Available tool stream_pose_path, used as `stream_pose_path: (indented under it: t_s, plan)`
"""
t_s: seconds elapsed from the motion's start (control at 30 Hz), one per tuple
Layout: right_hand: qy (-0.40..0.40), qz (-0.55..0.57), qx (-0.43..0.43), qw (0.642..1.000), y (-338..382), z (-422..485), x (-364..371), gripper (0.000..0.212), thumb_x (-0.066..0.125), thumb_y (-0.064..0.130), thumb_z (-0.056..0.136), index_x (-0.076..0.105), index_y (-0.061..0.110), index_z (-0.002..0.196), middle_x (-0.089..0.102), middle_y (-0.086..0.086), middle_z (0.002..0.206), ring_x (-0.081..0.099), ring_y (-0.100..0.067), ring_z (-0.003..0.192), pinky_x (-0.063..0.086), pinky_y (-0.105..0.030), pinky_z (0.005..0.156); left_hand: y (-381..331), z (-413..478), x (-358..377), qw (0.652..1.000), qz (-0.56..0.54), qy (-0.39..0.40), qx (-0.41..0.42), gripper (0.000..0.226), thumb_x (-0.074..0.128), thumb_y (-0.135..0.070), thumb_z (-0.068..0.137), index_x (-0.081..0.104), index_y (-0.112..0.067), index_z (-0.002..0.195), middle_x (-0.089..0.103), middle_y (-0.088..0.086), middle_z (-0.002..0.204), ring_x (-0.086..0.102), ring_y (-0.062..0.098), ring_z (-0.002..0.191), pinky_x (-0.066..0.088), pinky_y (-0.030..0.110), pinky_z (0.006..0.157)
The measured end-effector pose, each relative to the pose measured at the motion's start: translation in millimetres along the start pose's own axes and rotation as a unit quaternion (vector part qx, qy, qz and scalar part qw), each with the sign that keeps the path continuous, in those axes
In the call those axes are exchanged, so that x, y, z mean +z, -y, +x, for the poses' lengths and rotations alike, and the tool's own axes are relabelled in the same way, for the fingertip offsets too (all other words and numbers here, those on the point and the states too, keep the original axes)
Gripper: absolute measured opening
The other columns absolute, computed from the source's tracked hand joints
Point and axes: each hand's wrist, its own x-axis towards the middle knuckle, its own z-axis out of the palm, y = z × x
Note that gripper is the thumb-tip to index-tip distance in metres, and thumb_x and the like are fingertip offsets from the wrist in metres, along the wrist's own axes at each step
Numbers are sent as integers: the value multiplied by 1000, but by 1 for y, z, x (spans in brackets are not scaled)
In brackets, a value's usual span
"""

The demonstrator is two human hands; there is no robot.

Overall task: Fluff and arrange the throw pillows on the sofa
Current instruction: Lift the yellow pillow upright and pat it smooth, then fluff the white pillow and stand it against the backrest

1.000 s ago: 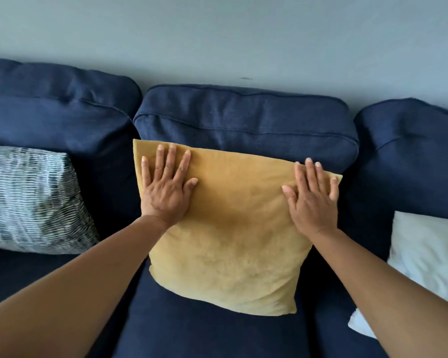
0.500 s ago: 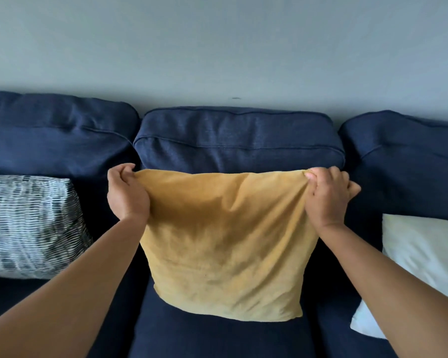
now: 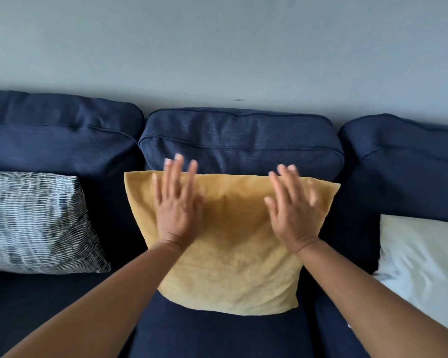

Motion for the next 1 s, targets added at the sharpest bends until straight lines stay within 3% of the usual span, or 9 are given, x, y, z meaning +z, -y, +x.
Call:
stream_pose_path:
  t_s: [0.07,0.17,0.23,0.4,0.63,0.77,1.0]
  plan:
    - [54,-18,-104,993,17,-14,11,58,32,42,102,27,17,155,20,-2,164,15,-18,152,9,-47,120,-14,-20,15,994,19,59,94,57,36,-34,103,32,-15,156,19,12,165,9,30,153,5,53,122]
    - [109,-81,-186,973,17,-32,25,64,35,48,102,21,16,156,15,-3,165,13,-18,152,12,-47,121,-9,-39,34,978,80,131,144,60,29,-41,104,30,-13,156,17,9,165,9,31,153,7,54,122]
    - [139,-98,-149,974,0,-37,28,69,34,52,100,20,14,156,13,-4,165,13,-20,152,13,-48,121,7,-40,36,974,110,153,127,63,26,-47,103,27,-15,158,15,9,166,9,30,153,6,53,122]
    - [189,-97,15,977,-47,-47,19,75,11,59,99,5,11,157,-1,-6,166,-3,-21,153,5,-51,121,53,-22,17,976,142,165,32,68,17,-57,101,18,-21,160,10,8,167,2,28,154,-1,54,122]
    - [210,-47,68,974,-70,-60,-8,74,3,59,99,-5,13,156,-14,-2,165,-13,-18,152,2,-50,121,8,-22,-10,978,87,132,-136,69,23,-54,102,16,-18,160,5,10,167,-5,26,154,-8,46,123]
    - [184,6,125,975,-72,-60,-35,68,21,53,101,18,13,156,10,-9,165,11,-26,152,20,-52,114,-56,-35,-20,982,4,114,-151,57,48,-35,102,34,-16,155,24,13,163,17,31,152,2,47,124]
    - [151,7,188,971,-94,-82,-80,60,31,50,99,38,14,147,34,-17,155,35,-34,140,32,-54,100,-135,-64,-35,975,-54,157,-145,47,53,-24,99,49,-17,145,45,11,151,39,29,140,13,46,122]
